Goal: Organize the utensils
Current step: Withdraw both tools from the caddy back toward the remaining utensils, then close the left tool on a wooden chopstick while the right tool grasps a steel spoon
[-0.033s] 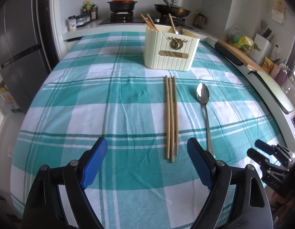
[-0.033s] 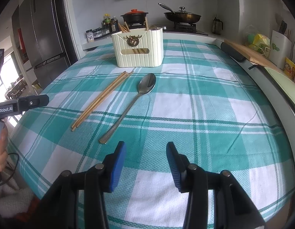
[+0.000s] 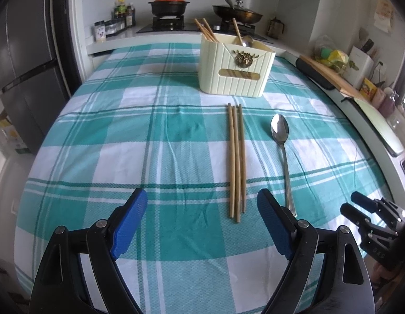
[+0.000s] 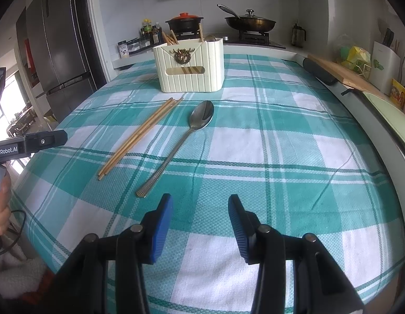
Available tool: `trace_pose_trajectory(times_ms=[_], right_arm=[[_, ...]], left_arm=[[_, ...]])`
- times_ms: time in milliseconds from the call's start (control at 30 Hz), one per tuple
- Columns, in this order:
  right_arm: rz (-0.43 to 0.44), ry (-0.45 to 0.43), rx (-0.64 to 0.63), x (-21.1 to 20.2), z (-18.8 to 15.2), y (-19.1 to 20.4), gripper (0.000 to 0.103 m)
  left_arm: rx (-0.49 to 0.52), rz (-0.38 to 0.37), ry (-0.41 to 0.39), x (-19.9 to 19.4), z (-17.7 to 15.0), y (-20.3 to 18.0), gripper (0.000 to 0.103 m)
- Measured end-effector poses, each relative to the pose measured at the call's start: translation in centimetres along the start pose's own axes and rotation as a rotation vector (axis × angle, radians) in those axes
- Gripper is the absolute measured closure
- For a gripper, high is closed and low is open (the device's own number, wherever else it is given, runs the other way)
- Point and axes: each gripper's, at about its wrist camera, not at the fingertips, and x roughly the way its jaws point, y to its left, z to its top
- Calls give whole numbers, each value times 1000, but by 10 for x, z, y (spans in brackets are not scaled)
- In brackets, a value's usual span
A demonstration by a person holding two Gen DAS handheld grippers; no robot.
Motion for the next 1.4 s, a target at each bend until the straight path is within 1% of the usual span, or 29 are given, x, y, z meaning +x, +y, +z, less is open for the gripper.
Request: trace_pose_trajectory(times_ms=[133, 267, 400, 500, 567, 667, 833, 933, 1067, 1233, 1400], right_arm=[[-1, -3, 14, -2, -1, -2, 58], [2, 2, 25, 0, -1, -4, 58], [10, -5, 18, 0, 1, 0, 58], [12, -11, 9, -3, 1, 2, 58], [11, -9, 9, -4, -1, 2, 58], [11, -1, 17, -4, -4, -1, 58], [10, 2, 32, -4, -6, -6, 58], [11, 2, 38, -3, -5, -7, 58], [14, 5, 32, -2, -5, -5, 58], [18, 18, 25, 2, -5, -3, 58], [20, 26, 11, 5, -3, 2, 58]], left_arm=[[2, 5, 5, 6, 6, 3, 15], [37, 0, 7, 19, 23, 5, 14], [111, -28, 46, 48, 45, -4, 12], [140, -39, 91, 78, 56, -12, 12], [145, -31, 110, 95, 62, -15, 13], [157, -3, 106, 112, 68, -20, 13], [160, 34, 133, 136, 68, -24, 13], [192, 61, 136, 144, 65, -28, 11], [193, 76, 130, 144, 68, -27, 12], [165, 55, 137, 147, 69, -20, 11], [177, 58, 129, 151, 73, -22, 11]])
